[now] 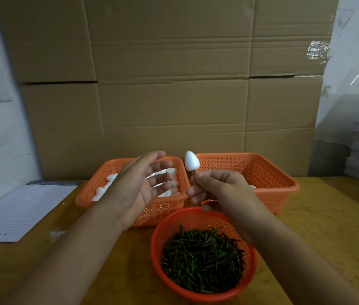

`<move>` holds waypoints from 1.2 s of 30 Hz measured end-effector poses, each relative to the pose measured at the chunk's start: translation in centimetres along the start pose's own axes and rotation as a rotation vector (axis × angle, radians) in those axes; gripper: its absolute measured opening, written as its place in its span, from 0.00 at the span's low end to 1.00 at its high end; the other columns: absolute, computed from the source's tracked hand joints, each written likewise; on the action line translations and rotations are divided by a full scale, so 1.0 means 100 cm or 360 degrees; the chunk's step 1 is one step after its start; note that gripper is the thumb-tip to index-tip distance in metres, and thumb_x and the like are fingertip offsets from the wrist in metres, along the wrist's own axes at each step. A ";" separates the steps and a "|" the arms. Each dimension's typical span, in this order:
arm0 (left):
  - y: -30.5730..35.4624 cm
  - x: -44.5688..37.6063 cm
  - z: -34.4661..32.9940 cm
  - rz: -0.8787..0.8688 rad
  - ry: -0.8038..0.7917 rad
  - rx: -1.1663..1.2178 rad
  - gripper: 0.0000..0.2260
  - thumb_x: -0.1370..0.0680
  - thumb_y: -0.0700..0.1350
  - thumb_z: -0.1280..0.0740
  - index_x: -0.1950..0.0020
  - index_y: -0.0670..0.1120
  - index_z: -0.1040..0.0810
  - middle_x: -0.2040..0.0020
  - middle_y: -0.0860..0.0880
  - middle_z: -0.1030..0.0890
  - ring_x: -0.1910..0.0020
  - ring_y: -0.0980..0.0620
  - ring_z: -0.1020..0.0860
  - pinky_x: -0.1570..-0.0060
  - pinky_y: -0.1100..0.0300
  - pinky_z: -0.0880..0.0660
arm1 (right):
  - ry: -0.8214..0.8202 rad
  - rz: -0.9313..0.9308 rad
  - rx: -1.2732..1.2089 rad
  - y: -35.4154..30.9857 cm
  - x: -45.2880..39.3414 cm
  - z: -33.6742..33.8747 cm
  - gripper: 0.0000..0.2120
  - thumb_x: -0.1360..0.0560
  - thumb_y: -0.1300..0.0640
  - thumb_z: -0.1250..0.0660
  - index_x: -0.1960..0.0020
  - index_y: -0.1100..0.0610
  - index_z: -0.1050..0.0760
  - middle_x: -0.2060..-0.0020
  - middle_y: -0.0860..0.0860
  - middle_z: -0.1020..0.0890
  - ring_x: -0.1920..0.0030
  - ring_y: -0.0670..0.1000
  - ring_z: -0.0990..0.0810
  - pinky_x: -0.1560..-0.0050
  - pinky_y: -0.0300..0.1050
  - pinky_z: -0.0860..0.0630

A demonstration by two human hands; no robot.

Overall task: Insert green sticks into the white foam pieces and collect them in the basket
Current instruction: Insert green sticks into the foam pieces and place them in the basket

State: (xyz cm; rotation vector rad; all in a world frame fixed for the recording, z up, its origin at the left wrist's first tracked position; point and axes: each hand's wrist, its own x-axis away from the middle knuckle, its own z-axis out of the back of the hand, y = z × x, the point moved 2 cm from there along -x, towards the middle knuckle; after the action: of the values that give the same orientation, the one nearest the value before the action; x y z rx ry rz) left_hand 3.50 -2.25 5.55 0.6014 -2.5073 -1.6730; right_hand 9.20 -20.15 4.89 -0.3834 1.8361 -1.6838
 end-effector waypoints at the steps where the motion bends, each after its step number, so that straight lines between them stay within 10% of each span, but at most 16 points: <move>1: -0.001 -0.002 0.002 0.0011 0.0016 0.0002 0.08 0.19 0.46 0.35 0.43 0.45 0.21 0.55 0.46 0.15 0.64 0.52 0.18 0.68 0.60 0.22 | 0.0001 -0.0004 -0.0003 0.000 -0.001 0.000 0.09 0.19 0.56 0.36 0.53 0.57 0.18 0.62 0.53 0.14 0.64 0.47 0.18 0.68 0.36 0.25; 6: -0.004 -0.008 0.012 -0.0091 0.0130 -0.0251 0.07 0.19 0.47 0.35 0.45 0.48 0.18 0.55 0.48 0.14 0.62 0.53 0.17 0.66 0.61 0.22 | 0.0005 -0.0048 -0.0033 0.003 -0.002 0.001 0.09 0.19 0.56 0.36 0.52 0.57 0.19 0.62 0.53 0.14 0.65 0.47 0.18 0.69 0.36 0.25; 12: -0.007 -0.015 0.037 -0.0559 0.0318 -0.1756 0.07 0.18 0.47 0.36 0.51 0.56 0.20 0.52 0.60 0.18 0.52 0.64 0.21 0.54 0.66 0.29 | 0.0253 -0.0361 -0.0229 0.014 -0.012 0.020 0.09 0.19 0.57 0.37 0.46 0.61 0.21 0.63 0.55 0.14 0.68 0.47 0.19 0.71 0.38 0.26; 18: -0.019 -0.016 0.057 -0.0137 0.0351 -0.2645 0.16 0.17 0.58 0.45 0.46 0.55 0.20 0.33 0.48 0.21 0.37 0.48 0.24 0.44 0.53 0.28 | 0.0491 -0.0385 -0.0284 0.026 -0.017 0.041 0.07 0.21 0.58 0.35 0.47 0.61 0.22 0.66 0.53 0.16 0.71 0.46 0.21 0.72 0.38 0.26; 30: -0.025 -0.019 0.059 0.0137 0.0227 -0.2968 0.29 0.18 0.65 0.57 0.35 0.57 0.21 0.27 0.49 0.27 0.31 0.47 0.30 0.38 0.49 0.34 | 0.0604 -0.0466 -0.0362 0.043 -0.022 0.062 0.10 0.19 0.57 0.38 0.43 0.61 0.23 0.66 0.53 0.16 0.71 0.47 0.21 0.73 0.39 0.25; 36: -0.028 -0.022 0.063 0.0121 0.0231 -0.3000 0.36 0.21 0.70 0.59 0.44 0.53 0.17 0.40 0.51 0.19 0.41 0.49 0.24 0.44 0.51 0.30 | 0.0559 -0.0353 -0.0446 0.041 -0.024 0.062 0.12 0.19 0.54 0.40 0.40 0.58 0.26 0.64 0.53 0.15 0.69 0.47 0.20 0.69 0.41 0.25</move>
State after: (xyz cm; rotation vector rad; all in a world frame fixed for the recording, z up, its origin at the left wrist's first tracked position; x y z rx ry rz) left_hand 4.58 3.11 0.82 0.2570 -0.1133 -2.6288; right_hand 15.58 -23.05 1.51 -0.4418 2.3768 -1.7253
